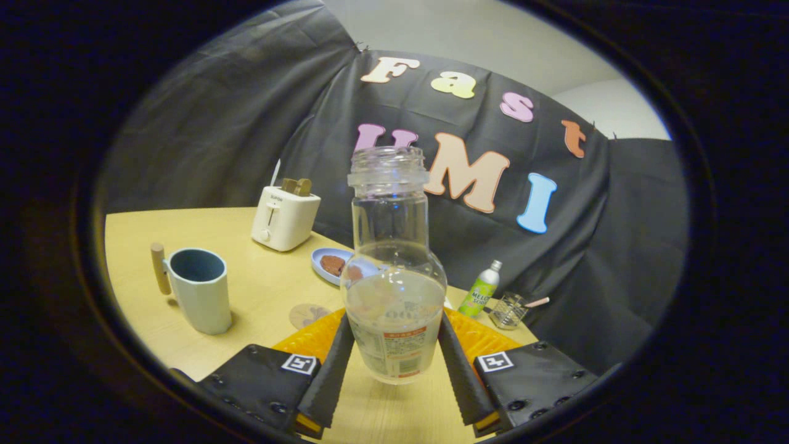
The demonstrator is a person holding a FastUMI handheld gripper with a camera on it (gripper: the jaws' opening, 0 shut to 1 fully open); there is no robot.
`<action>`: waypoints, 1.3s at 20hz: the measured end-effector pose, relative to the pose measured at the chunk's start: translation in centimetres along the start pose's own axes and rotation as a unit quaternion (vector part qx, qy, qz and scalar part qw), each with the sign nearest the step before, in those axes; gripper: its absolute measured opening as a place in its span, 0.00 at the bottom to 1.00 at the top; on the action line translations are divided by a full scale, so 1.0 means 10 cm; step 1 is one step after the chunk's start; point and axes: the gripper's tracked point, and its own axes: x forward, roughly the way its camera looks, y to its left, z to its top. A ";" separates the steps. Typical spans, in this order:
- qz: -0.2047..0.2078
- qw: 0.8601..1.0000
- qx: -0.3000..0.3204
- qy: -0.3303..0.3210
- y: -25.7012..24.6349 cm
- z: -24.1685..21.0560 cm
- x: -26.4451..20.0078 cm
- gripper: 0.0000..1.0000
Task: Take the bottle from table, then pour the juice into the cup, finally place the bottle on the coaster
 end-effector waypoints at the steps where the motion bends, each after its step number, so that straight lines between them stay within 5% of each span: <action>1: -0.007 1.000 -0.016 -0.005 0.01 0.05 0.00 0.79; 16: -0.070 0.983 -0.167 -0.027 0.30 0.26 0.06 0.79; 26: -0.092 0.951 -0.290 -0.051 0.60 0.26 0.08 0.78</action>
